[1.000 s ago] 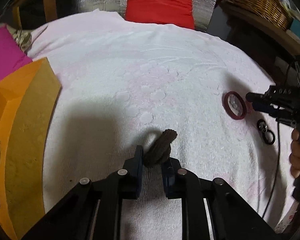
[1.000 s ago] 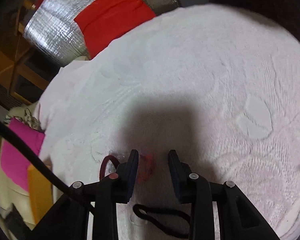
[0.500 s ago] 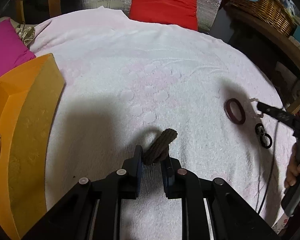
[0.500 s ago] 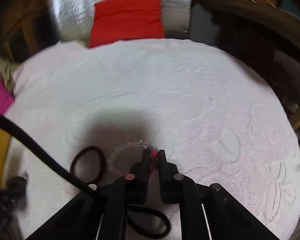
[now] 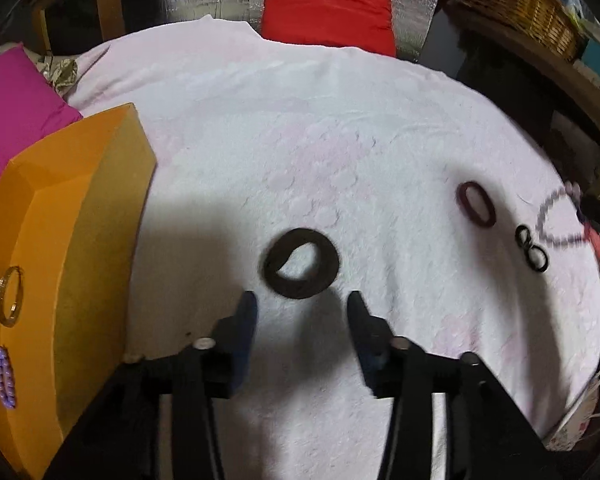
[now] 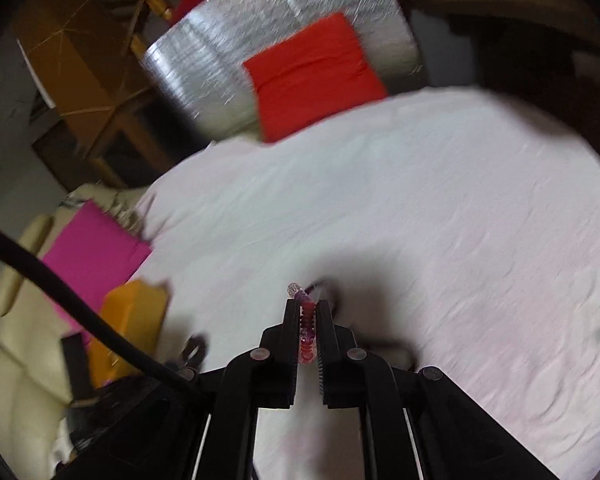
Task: Organize jewelry
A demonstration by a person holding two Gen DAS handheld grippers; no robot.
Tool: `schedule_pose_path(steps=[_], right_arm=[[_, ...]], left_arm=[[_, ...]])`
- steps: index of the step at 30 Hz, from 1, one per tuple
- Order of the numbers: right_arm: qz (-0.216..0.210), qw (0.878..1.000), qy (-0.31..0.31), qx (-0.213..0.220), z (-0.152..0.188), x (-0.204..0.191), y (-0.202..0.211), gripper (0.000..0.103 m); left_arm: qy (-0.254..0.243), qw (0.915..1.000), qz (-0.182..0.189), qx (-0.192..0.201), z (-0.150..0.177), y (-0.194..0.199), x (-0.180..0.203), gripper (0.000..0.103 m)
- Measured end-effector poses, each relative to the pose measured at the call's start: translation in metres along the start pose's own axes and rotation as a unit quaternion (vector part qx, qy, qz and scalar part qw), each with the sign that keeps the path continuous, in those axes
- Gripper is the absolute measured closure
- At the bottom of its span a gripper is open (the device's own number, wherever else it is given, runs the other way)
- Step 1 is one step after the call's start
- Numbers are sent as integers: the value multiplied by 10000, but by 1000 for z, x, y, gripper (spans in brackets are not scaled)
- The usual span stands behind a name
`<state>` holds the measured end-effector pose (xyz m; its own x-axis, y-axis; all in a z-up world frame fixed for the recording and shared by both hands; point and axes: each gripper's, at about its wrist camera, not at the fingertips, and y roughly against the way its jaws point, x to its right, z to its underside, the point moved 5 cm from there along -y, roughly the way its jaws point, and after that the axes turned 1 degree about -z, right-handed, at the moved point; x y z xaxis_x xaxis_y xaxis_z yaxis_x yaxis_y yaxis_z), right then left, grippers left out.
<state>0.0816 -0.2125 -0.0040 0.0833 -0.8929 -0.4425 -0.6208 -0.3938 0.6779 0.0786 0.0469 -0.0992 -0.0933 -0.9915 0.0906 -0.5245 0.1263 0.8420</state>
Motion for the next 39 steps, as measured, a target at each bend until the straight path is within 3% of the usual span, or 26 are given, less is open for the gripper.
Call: schedule_pose_path(steps=[3,9,17,19,20,21,23,28,29,30,32,39], right_arm=[[-14,9990,0,-448,22,-6,-17,94],[739,9878,285,-1341,58,10,-57,92],[363,9933,-599,-920,68,39,-40,92],[336,9930,-598,-961,69,36,-37,83],[269,9927,-625,-999,69,34,-34,66],[173,9926,-658,-1005,68,32,-31,39],[54,9950,-686,-729,65,29,-14,27],[573,9959,-532,-456,71,37,12,28],[608,9955,-552,-474,72,39,13,31],[623,9949,-593,-527,73,41,12,44],[643,9946,-603,-545,73,46,14,56],[559,9965,-186,-595,67,16,-13,57]], left_arm=[[-14,10000,-14,-60,1,-1,0,51],[-138,9997,-196,-43,0,-4,0,48],[-133,9992,-367,77,-1,4,4,48],[-180,9982,-512,236,-1,12,7,48],[-208,9977,-552,327,-1,17,8,47],[-218,9973,-563,405,-1,22,9,45],[-174,9969,-583,508,-1,29,10,41],[-189,9966,-672,446,4,29,13,37],[-207,9967,-663,415,4,27,13,37],[-228,9968,-678,362,5,25,13,37],[-217,9966,-731,305,6,22,9,37],[-127,9970,-753,152,4,12,-4,37]])
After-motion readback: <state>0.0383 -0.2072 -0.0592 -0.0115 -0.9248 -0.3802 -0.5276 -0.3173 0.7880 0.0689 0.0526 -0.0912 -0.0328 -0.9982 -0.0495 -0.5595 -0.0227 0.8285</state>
